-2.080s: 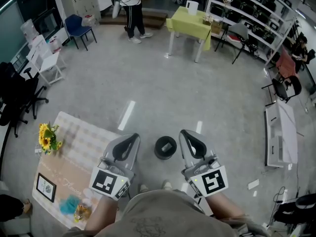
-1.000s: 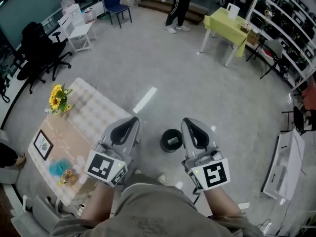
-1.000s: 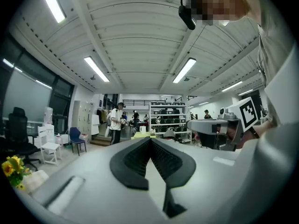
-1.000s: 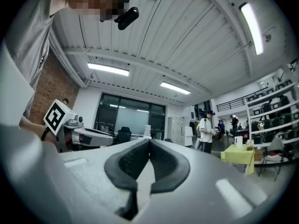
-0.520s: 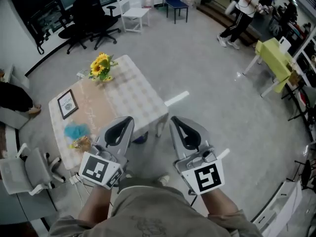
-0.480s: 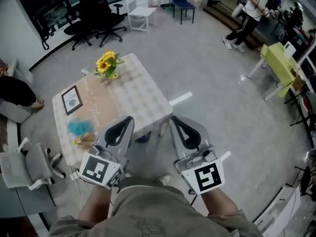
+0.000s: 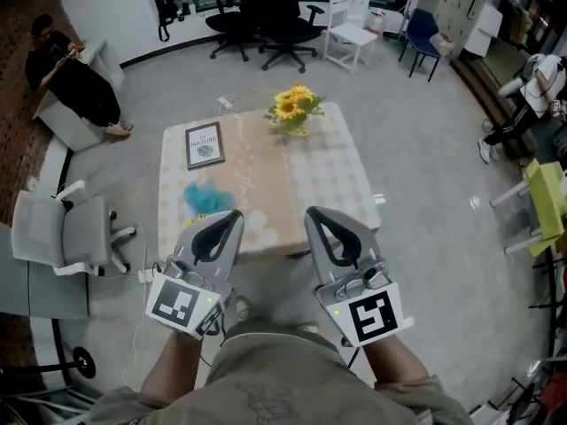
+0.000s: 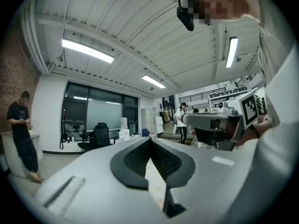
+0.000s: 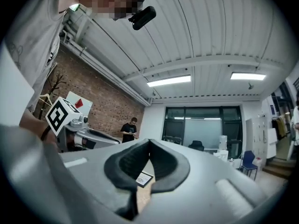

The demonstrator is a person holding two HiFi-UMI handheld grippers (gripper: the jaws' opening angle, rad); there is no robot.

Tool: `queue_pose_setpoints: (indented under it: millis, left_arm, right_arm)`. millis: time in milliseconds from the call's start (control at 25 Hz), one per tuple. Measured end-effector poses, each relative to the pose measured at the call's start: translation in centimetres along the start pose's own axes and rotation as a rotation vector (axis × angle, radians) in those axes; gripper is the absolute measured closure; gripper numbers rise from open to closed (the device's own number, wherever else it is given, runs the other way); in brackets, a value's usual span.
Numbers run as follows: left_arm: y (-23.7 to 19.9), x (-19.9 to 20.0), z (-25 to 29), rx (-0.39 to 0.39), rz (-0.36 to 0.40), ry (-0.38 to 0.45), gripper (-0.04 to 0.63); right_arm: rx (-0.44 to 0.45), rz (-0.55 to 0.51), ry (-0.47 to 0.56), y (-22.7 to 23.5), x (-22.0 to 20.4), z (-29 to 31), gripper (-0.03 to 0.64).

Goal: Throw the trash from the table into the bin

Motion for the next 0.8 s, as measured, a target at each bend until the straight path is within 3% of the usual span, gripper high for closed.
queue_pose_setpoints:
  millis: [320,800]
  left_arm:
    - [-6.3,-0.5,-3.1,0.043,-0.014,-0.005,0.588]
    - [-17.0,-0.5,-8.4,0.111,-0.002,-0.008,0.588]
  right_arm:
    - [0.034,0.044,-0.042,-3.7,-2.4,5.0,0.614]
    - [0.093,0.026,-0.029,-11.1,-4.3,14.3,0.614]
Point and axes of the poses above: the fingertips, and each gripper's own axes: z forward along the fingers, y to its right, x out of its top, the point moved 3 cm from there along -z, backward along the fingers, and after that the axes turned 12 degrees about y, right-handed, at the moved point
